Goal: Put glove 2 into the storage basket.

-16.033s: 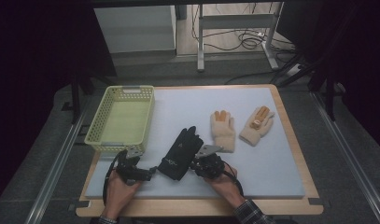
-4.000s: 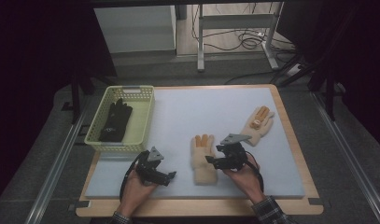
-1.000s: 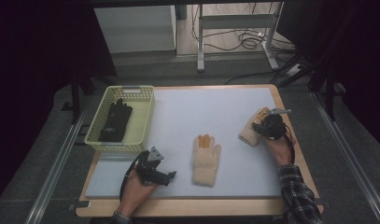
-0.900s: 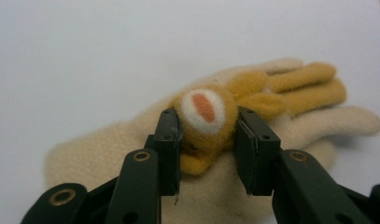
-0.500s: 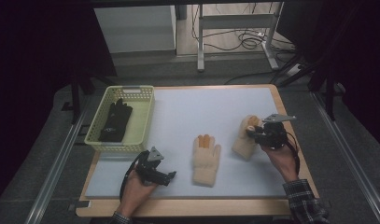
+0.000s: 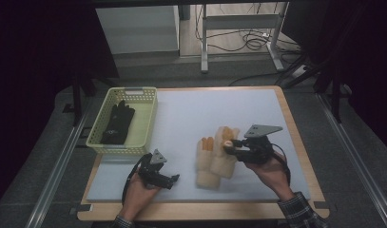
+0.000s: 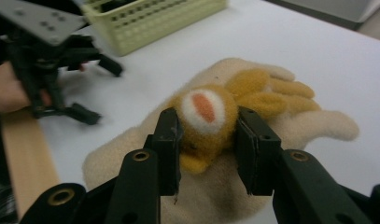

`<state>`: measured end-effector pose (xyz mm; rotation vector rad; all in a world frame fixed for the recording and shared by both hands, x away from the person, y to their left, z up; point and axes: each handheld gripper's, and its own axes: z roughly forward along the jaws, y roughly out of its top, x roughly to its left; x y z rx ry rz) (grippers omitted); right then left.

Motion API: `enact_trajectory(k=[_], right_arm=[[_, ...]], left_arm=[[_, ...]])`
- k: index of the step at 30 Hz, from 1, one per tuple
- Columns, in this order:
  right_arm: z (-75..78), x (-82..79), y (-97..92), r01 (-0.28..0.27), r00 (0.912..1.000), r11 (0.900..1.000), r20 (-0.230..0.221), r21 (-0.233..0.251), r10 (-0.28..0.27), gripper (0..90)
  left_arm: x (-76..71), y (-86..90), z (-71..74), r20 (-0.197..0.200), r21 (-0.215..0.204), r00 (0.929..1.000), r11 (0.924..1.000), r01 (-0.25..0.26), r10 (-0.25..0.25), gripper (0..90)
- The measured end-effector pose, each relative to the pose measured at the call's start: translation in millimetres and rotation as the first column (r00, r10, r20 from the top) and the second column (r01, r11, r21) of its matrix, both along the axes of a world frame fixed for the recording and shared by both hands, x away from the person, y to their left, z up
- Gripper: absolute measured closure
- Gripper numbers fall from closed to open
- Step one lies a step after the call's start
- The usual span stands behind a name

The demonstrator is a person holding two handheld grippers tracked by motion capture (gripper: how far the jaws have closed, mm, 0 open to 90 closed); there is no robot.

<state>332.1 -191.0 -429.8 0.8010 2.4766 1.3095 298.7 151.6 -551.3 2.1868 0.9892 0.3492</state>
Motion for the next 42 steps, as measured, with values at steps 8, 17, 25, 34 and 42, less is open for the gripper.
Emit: enact_trajectory(k=[8,17,25,34,42], right_arm=[[-44.7,12.7,49.3,-0.067,0.9947,0.9942,-0.084,-0.084,0.06,61.8],[-74.4,13.7,58.7,-0.05,0.9931,0.9914,-0.111,-0.121,0.036,48.2],[-58.3,9.7,44.7,-0.023,0.9968,0.9955,-0.078,-0.092,0.016,41.1],[-52.8,22.6,6.0,0.105,0.9916,0.9918,-0.068,-0.073,-0.11,68.8],[-85.2,46.3,27.9,0.104,0.985,0.985,-0.123,-0.138,-0.121,74.1]], left_arm=[[0.1,0.0,0.0,0.001,0.001,1.0,1.0,0.0,0.0,0.2],[0.0,0.1,0.0,0.0,0.001,1.0,1.0,0.001,-0.001,0.2],[0.0,0.1,0.1,0.0,0.002,1.0,1.0,0.001,-0.001,0.3],[0.1,0.2,0.1,0.001,0.003,1.0,1.0,0.002,-0.002,0.2],[0.0,0.1,0.0,0.0,0.001,1.0,1.0,0.0,0.0,0.3]])
